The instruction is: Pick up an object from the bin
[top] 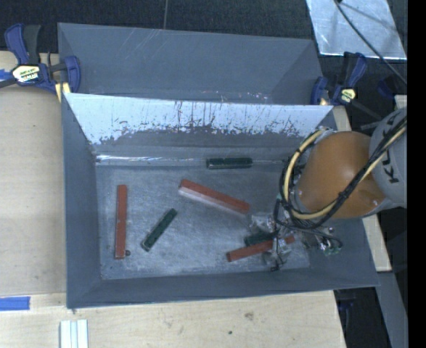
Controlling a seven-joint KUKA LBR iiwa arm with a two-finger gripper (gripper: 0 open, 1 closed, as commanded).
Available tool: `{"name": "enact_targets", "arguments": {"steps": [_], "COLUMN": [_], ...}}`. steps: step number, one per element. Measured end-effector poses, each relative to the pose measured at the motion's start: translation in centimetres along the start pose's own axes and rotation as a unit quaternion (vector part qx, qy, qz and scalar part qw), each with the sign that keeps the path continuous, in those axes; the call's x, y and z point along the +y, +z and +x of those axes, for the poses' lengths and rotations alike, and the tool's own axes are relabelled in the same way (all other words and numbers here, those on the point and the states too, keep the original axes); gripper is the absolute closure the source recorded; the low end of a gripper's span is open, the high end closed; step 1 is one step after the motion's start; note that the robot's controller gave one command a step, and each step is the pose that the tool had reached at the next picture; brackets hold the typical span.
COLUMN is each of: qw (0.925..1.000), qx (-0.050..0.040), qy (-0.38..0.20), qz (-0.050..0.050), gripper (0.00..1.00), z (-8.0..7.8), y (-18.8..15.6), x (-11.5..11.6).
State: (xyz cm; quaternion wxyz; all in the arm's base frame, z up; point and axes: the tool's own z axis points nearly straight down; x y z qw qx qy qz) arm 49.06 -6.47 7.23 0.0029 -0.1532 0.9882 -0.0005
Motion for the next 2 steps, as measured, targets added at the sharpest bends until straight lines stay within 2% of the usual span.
{"name": "enact_targets", "arguments": {"steps": [2], "qw": [1.0000], "qx": [-0.0014], "qy": [-0.001], "qz": [0.001], "gripper": [1.00], "z": [-0.2], "y": [-2.0], "x": [-0.1]}}
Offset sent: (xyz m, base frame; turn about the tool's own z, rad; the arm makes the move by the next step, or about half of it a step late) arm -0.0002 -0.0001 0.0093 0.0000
